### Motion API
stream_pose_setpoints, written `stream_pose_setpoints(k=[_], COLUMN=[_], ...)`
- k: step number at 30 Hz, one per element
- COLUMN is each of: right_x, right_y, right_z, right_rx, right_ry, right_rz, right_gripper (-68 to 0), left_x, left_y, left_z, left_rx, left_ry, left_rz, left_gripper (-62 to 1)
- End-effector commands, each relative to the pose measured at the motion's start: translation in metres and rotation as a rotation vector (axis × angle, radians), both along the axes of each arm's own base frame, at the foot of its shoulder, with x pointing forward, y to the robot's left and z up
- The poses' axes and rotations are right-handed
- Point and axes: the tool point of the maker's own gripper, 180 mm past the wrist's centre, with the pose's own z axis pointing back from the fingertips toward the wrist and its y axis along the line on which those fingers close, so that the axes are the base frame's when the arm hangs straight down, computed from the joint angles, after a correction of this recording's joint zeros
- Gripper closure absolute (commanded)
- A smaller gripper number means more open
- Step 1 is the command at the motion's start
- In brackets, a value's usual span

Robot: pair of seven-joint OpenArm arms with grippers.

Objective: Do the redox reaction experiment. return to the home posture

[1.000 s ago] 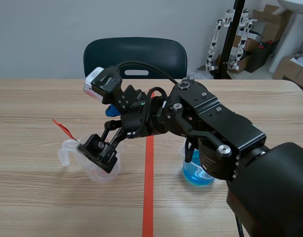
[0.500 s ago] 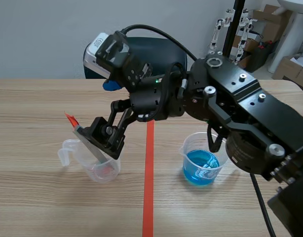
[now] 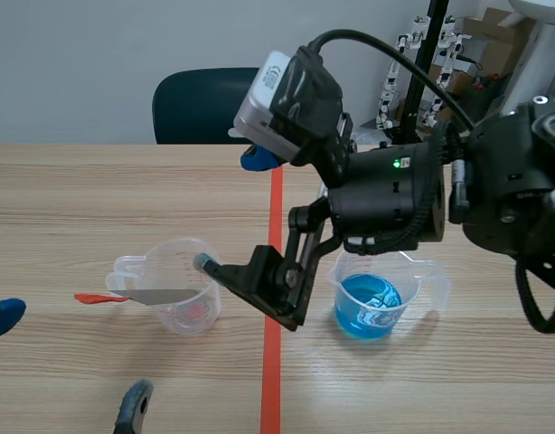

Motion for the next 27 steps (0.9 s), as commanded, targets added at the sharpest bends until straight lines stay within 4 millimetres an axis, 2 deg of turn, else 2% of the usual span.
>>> stream_pose_setpoints(k=[1,7,15,21,27], right_x=[-0.001,0.005,0.021,0.04,0.043], right_y=[-0.002,-0.025,-0.063,-0.092,-0.11], right_z=[0.013,0.034,0.057,0.073,0.082], right_rx=[0.038,0.104,0.162,0.171,0.173], right_ry=[-0.021,-0.077,-0.125,-0.223,-0.24], right_rz=[0.007,-0.072,-0.187,-0.302,-0.323], right_gripper=[-67.9,-67.9,-67.9,-67.9,-67.9], left_x=[0.005,0.024,0.039,0.05,0.055], left_y=[0.004,-0.006,-0.006,-0.008,0.0], left_z=[0.012,0.037,0.066,0.068,0.069], left_rx=[-0.027,-0.028,-0.062,-0.026,-0.067], left_ry=[-0.029,-0.037,-0.046,-0.037,-0.007], left_rz=[0.013,-0.012,-0.005,-0.019,-0.022], left_gripper=[-62.3,-62.3,-62.3,-62.3,-62.3])
